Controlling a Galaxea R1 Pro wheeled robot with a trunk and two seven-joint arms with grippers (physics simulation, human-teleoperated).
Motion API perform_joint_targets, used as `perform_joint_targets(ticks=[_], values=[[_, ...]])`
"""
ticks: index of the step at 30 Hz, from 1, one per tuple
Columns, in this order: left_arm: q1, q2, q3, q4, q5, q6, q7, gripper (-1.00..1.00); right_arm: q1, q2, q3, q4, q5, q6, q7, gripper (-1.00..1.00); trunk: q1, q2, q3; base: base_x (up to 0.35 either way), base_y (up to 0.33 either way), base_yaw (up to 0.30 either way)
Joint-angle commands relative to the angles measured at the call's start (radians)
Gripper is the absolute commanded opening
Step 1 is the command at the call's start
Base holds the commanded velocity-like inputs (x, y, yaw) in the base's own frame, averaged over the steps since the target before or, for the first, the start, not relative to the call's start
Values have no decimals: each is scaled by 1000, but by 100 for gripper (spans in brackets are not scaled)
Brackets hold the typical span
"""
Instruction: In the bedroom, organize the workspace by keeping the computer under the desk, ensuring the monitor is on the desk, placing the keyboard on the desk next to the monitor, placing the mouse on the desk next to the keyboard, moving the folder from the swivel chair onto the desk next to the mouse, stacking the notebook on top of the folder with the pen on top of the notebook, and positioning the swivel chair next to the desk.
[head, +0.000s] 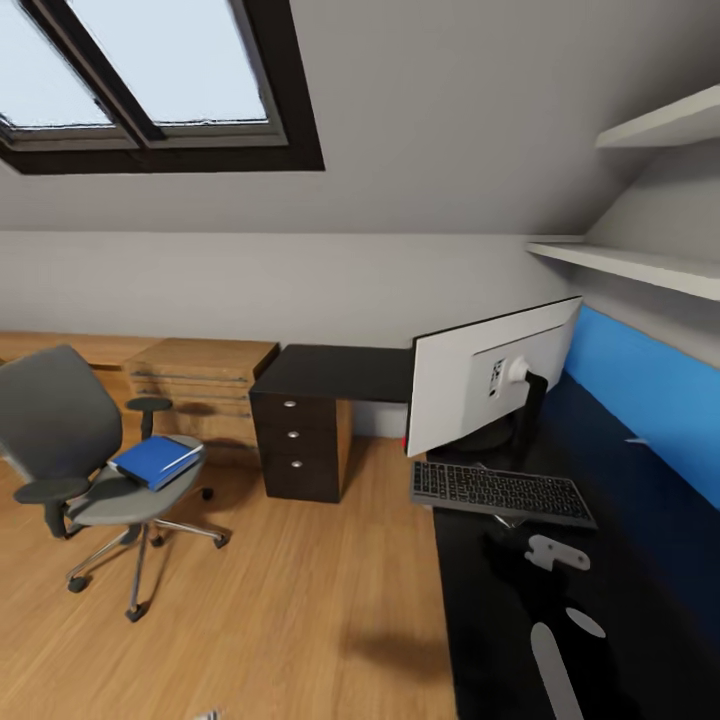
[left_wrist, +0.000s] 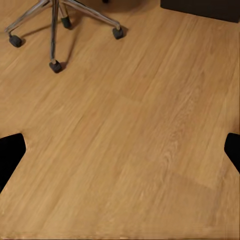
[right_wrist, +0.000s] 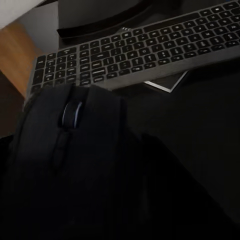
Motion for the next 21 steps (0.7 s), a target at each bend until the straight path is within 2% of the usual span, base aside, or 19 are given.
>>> perform_joint_targets(ticks=[1,4,9,13,21], values=[[-1,-1,1,1,9,-4,-3,100,-1,1,-1,-2,-14,2,-9,-100,0,-1,-1,-270,223,275],[-1,-1,1,3,9,-2,-4,100,-1,1,3,-2,-14,1,-9,-100,0,-1,-1,-269,227,277],[-1,-1,0,4,9,-1,-3,100,-1,1,53,2,-8,-1,-12,-100,0,-1,-1,-219,261,279],[-1,-1,-1,4,7,-4,-4,100,-1,1,74,10,-6,-1,-14,-100,0,-1,-2,-62,315,279],[-1,-1,-1,4,7,-5,-3,100,-1,1,81,13,-5,-3,-13,-100,0,-1,-5,-6,323,276]])
